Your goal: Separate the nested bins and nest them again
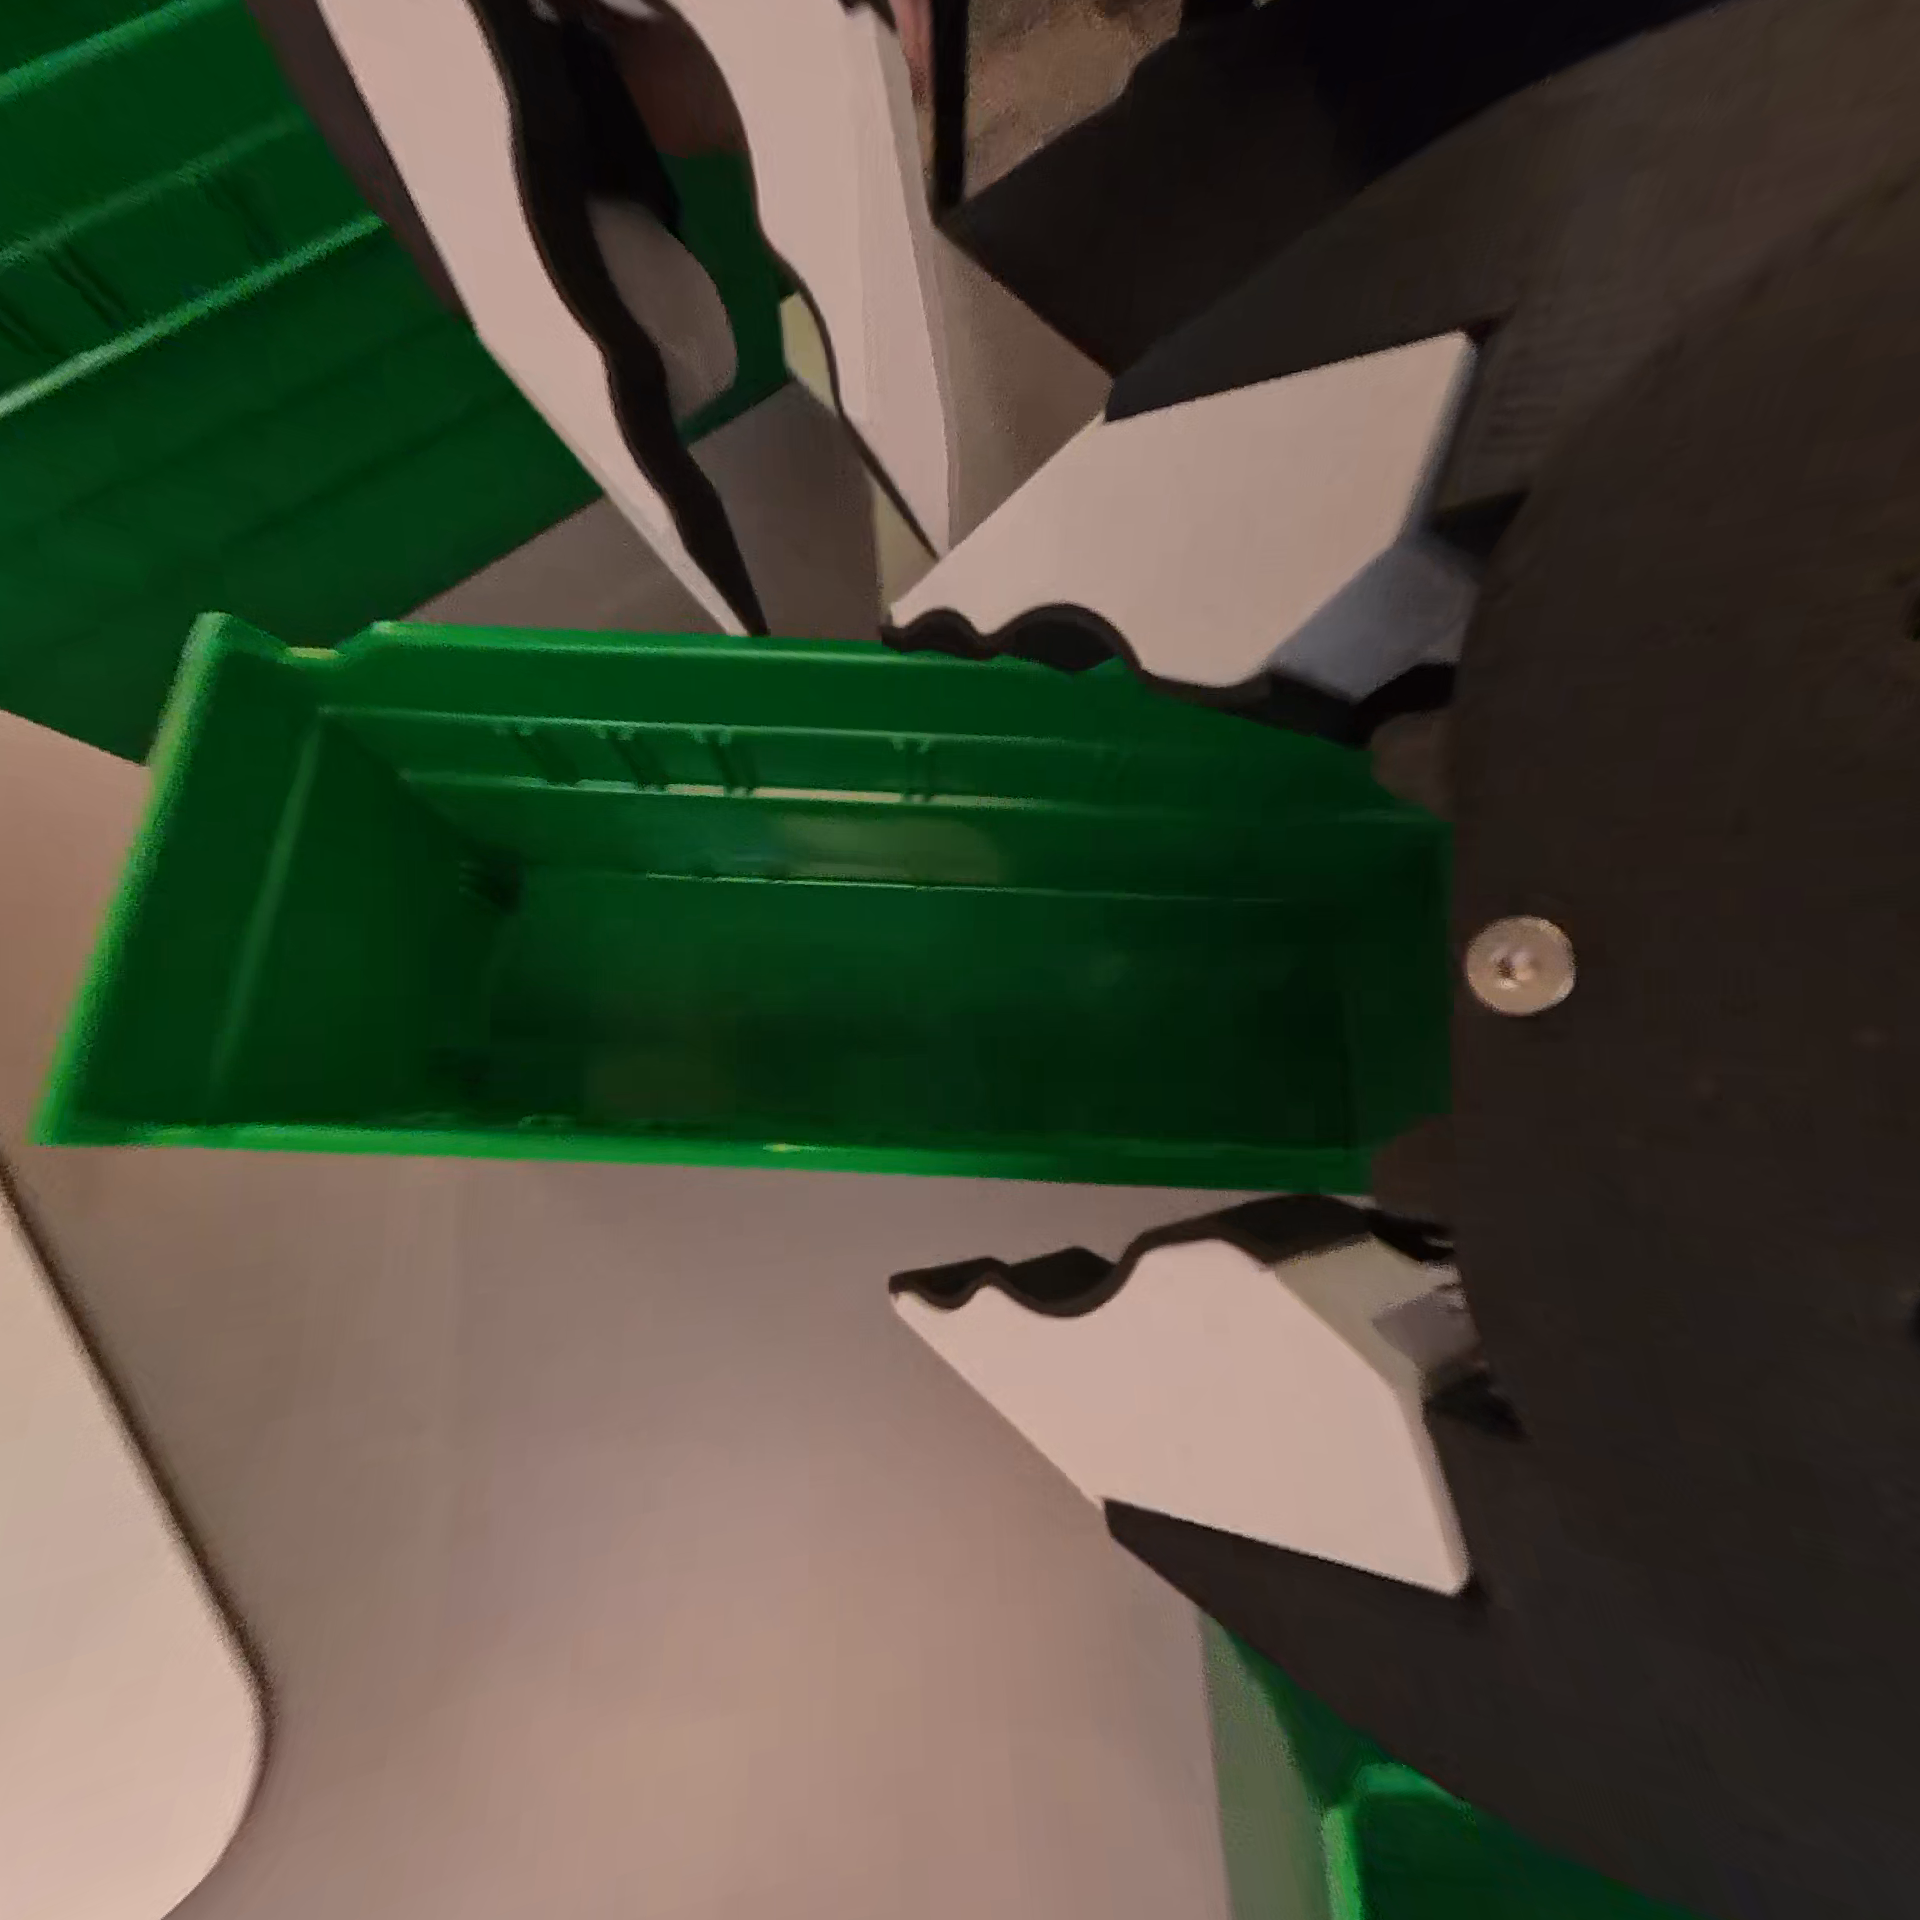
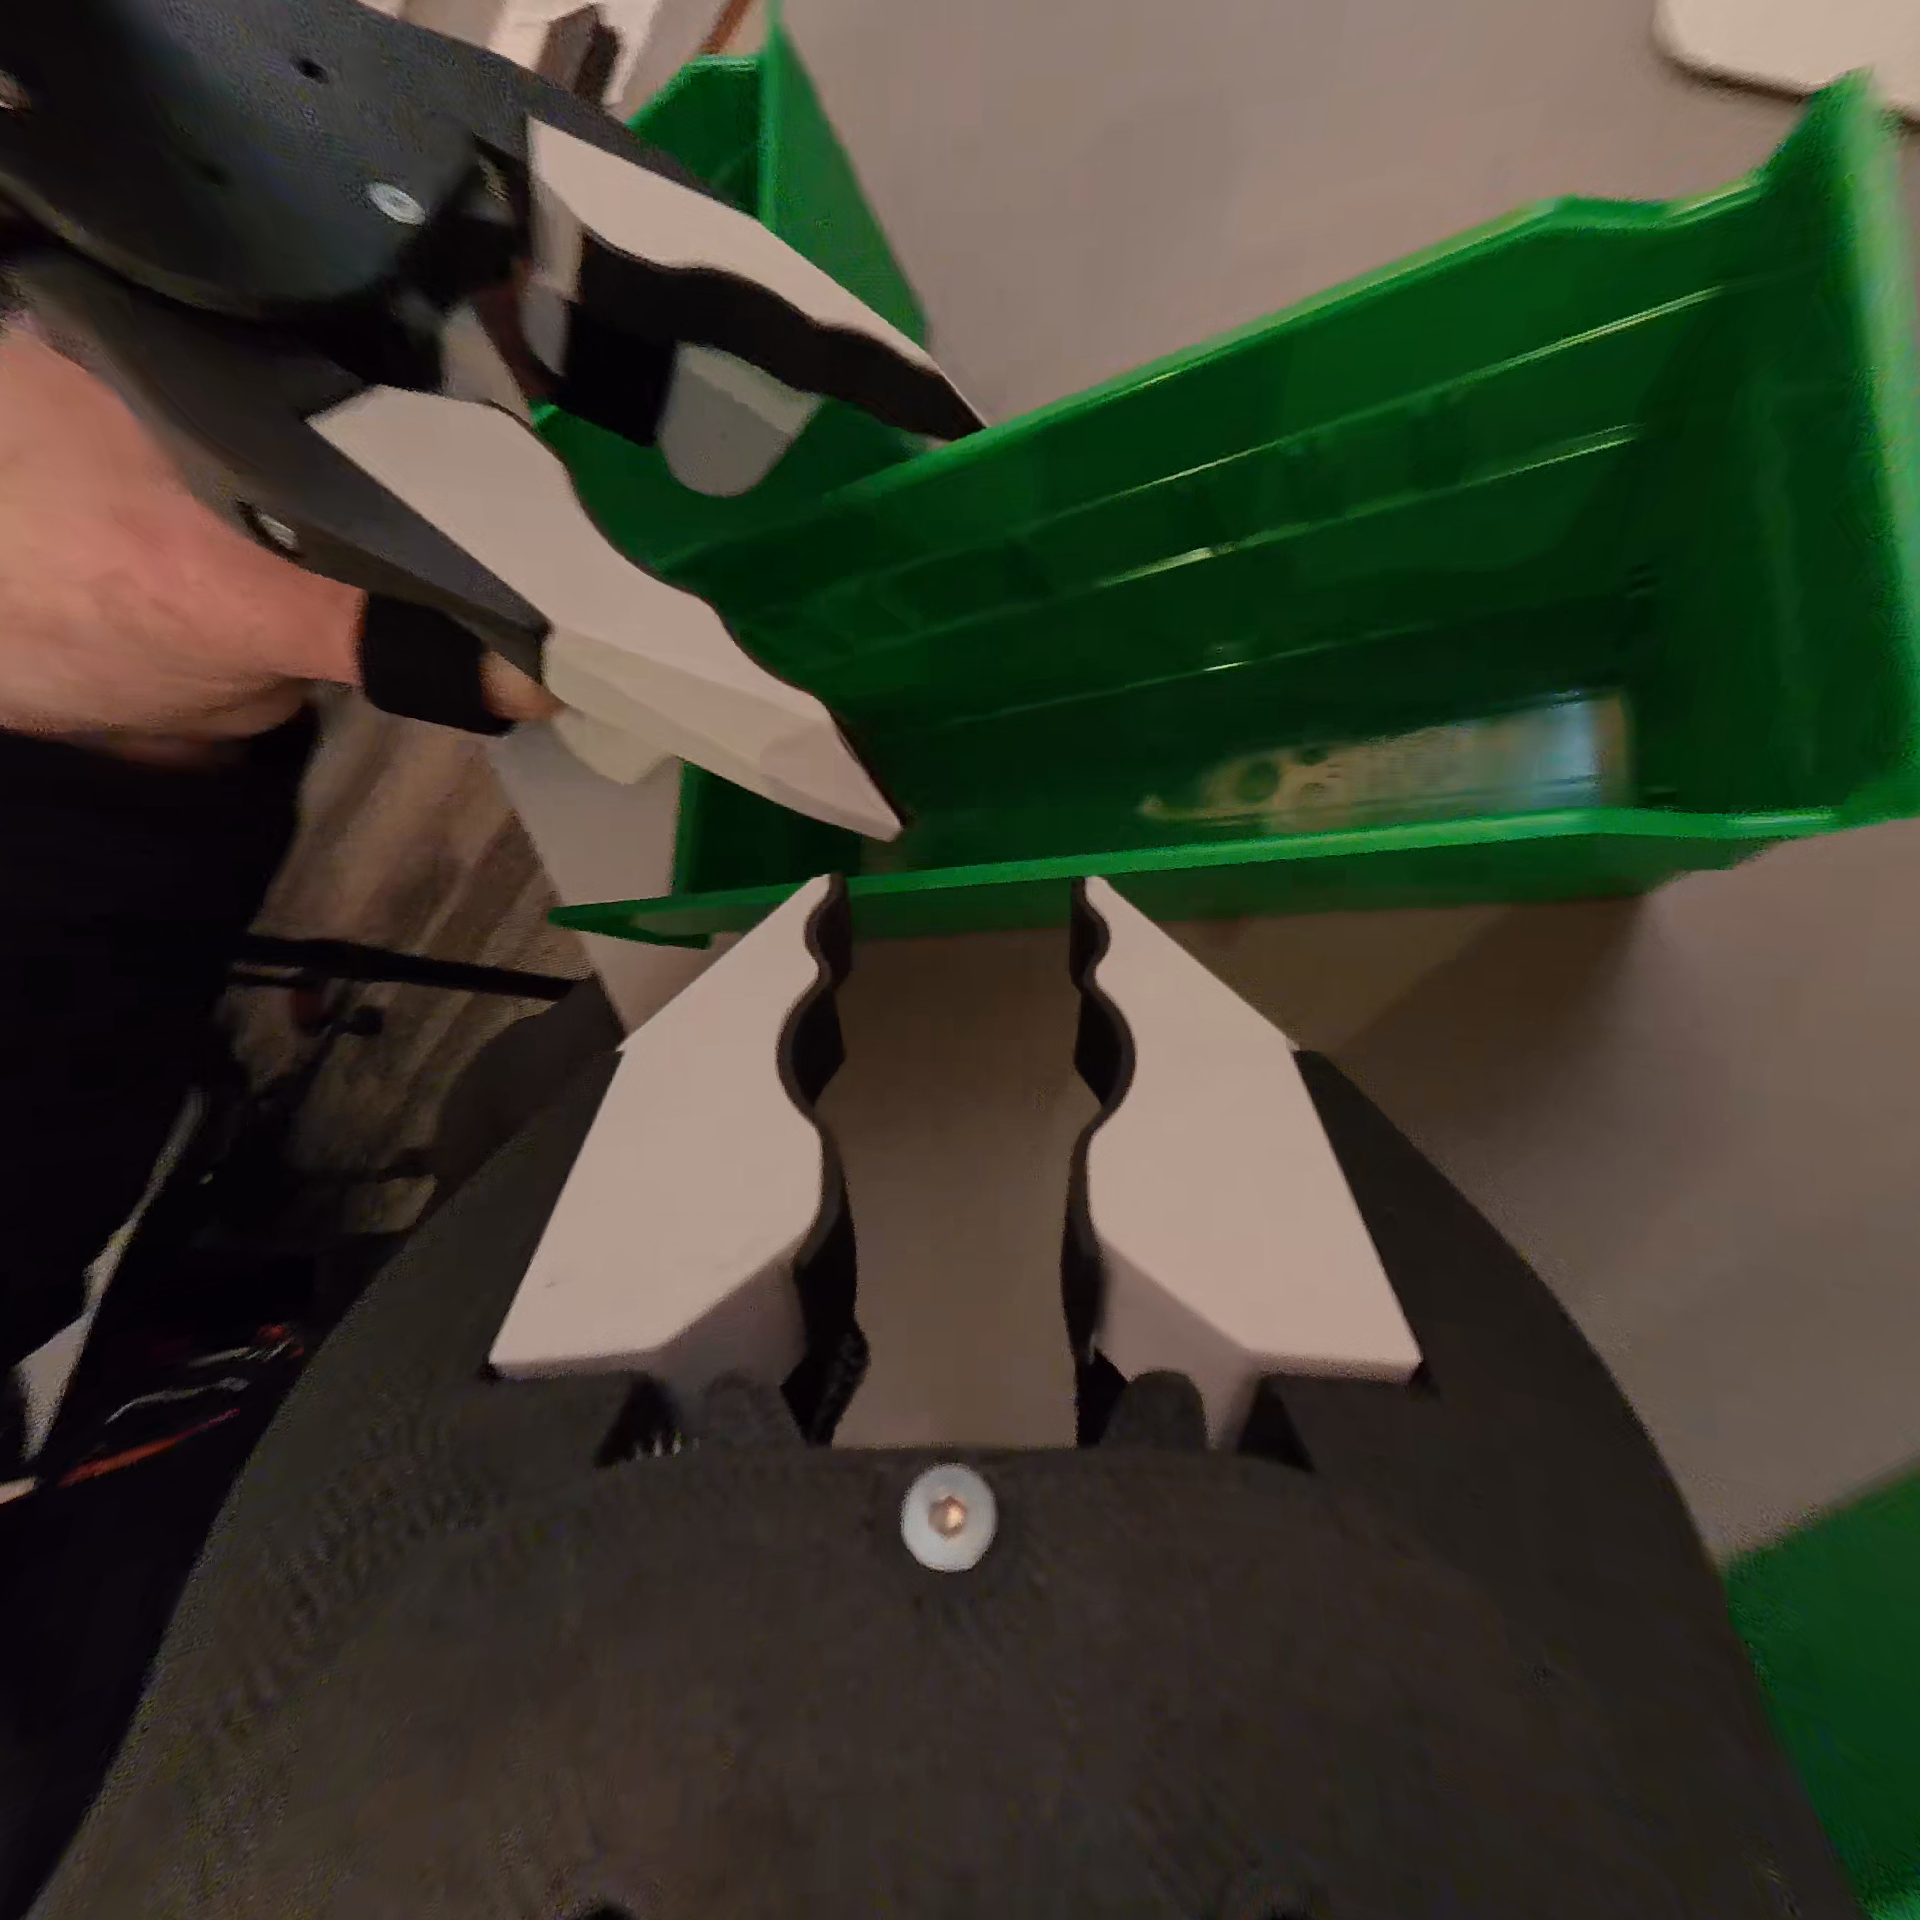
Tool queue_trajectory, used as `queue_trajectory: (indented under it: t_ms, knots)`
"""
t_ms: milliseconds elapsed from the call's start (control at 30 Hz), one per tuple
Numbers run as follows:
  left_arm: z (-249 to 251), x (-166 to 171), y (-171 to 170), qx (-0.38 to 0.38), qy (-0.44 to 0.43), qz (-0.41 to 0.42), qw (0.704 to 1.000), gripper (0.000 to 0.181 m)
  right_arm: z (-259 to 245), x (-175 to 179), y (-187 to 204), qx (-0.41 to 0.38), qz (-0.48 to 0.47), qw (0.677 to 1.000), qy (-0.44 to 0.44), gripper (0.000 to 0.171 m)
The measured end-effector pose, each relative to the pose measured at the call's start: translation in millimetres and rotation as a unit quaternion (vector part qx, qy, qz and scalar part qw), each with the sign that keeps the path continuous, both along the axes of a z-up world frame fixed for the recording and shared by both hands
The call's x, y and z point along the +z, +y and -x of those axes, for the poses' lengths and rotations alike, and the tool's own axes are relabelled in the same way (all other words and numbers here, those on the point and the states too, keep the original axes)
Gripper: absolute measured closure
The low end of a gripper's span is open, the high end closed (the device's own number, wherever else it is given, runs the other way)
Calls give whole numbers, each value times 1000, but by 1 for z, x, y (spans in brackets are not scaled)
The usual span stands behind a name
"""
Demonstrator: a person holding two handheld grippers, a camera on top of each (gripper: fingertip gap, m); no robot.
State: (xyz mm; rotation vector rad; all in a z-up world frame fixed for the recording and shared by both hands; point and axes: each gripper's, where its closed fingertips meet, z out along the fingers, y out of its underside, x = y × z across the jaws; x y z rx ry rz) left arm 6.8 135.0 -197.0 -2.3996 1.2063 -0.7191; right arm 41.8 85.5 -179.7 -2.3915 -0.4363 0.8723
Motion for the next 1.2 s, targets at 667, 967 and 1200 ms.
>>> queue_trajectory:
  t_ms: [667,967,1200]
  knots:
    - [-5,1,-60,-35,-118,98,987,66,-7,-1,1,46,64,997,-2,111]
    - [-15,0,-67,-48,-116,96,988,69,-18,-20,-6,73,77,988,-110,118]
    - [-11,17,-75,-61,-122,68,988,63,-22,-22,-6,83,57,985,-140,118]
